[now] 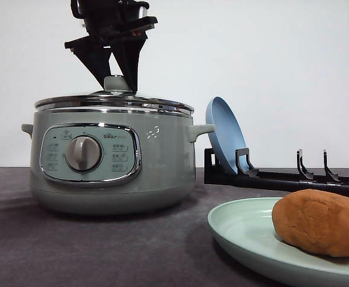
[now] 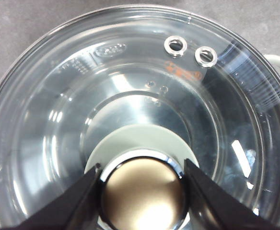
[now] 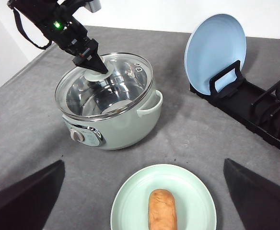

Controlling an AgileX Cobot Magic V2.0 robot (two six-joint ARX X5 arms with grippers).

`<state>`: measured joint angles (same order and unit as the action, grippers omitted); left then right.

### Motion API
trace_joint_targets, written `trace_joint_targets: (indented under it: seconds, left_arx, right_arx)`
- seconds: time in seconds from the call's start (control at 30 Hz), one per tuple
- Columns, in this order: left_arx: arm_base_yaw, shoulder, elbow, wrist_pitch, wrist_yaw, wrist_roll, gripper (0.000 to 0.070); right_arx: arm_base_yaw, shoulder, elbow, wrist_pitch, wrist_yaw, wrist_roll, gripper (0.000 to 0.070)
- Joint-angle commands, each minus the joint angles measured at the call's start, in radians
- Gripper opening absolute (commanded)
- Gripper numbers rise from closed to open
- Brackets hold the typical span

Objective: Transfer potato from steamer to green plate

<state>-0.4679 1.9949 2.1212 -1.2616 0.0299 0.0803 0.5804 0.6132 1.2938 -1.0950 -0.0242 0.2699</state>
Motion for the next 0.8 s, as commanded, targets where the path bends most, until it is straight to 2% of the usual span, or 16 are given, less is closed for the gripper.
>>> trace_joint_targets:
  seconds: [0.0,0.77]
  left_arx:
    - [-0.004,-0.008,0.03,0.047,-0.008,0.015,0.0001]
    - [-0.004,-0.011,0.026,0.01,-0.004,-0.021,0.0001]
  right_arx:
    - [0.005,0.006,0.016,0.01,0.003,0.003,0.0693]
    - [0.005,0.006,0.016,0.01,0.003,0.003,0.0693]
